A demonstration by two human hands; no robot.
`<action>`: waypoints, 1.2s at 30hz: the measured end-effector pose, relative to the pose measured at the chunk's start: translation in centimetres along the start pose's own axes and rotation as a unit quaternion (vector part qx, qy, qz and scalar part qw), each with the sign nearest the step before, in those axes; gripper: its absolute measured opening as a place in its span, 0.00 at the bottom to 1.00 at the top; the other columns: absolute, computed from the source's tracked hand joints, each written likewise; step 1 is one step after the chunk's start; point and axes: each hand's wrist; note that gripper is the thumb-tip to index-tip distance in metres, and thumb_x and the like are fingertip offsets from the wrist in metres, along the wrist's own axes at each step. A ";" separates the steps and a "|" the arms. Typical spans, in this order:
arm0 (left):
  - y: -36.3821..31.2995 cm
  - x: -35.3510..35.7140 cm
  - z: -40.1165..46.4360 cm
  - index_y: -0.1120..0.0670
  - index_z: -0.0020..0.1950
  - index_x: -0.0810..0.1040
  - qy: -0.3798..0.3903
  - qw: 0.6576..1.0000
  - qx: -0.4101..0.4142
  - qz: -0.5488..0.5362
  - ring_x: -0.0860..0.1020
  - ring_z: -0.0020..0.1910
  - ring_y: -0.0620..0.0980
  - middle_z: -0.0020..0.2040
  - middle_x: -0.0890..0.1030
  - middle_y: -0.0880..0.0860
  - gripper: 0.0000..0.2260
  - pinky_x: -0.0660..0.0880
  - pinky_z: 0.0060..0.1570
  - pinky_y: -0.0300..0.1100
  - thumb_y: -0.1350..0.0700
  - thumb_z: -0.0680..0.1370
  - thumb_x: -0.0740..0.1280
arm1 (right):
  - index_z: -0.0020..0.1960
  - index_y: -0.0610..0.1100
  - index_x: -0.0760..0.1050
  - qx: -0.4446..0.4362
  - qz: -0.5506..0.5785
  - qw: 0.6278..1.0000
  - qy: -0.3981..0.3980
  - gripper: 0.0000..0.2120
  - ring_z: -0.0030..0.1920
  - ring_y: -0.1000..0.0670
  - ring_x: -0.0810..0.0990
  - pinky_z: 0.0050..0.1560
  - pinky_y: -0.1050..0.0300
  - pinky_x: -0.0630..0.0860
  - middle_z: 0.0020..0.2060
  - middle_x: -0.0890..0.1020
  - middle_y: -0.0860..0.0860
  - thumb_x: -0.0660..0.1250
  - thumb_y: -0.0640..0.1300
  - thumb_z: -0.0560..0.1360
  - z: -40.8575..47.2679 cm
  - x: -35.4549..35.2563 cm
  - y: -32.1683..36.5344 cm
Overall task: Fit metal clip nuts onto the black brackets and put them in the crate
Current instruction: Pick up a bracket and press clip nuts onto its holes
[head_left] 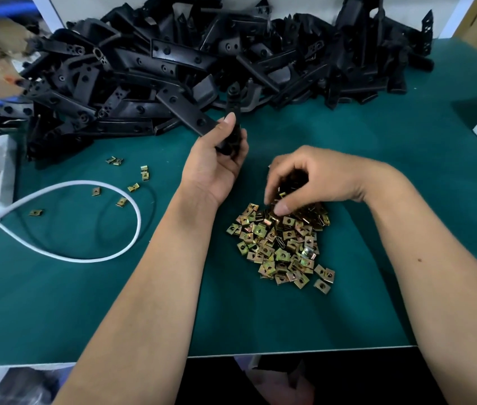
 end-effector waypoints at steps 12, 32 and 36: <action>0.1 0.3 -0.1 0.58 0.54 0.77 -0.007 1.000 0.007 0.011 0.82 0.38 0.48 0.42 0.81 0.53 0.09 0.79 0.38 0.38 0.62 0.77 0.73 | 0.45 0.52 0.84 0.016 -0.053 0.996 -0.065 0.05 0.41 0.56 0.82 0.45 0.61 0.76 0.41 0.85 0.54 0.80 0.48 0.72 1.1 0.8 -0.5; 0.7 0.4 -0.2 0.58 0.51 0.78 0.009 0.999 0.001 0.033 0.83 0.39 0.49 0.43 0.81 0.54 0.04 0.80 0.41 0.40 0.60 0.79 0.71 | 0.58 0.39 0.83 -0.029 0.365 0.873 -0.323 0.11 0.41 0.50 0.85 0.42 0.62 0.80 0.46 0.88 0.43 0.67 0.30 0.80 2.5 2.4 -1.0; 0.8 0.4 -0.2 0.59 0.51 0.78 0.013 0.998 0.002 0.057 0.81 0.44 0.53 0.45 0.80 0.57 0.05 0.81 0.43 0.41 0.59 0.79 0.71 | 0.61 0.39 0.82 -0.034 0.390 0.861 -0.325 0.14 0.45 0.47 0.87 0.45 0.61 0.81 0.47 0.88 0.41 0.66 0.28 0.79 2.4 2.5 -0.7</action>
Point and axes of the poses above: each hand's wrist, its own z-axis towards the middle knuckle, its own x-axis out of the palm, y = z × x
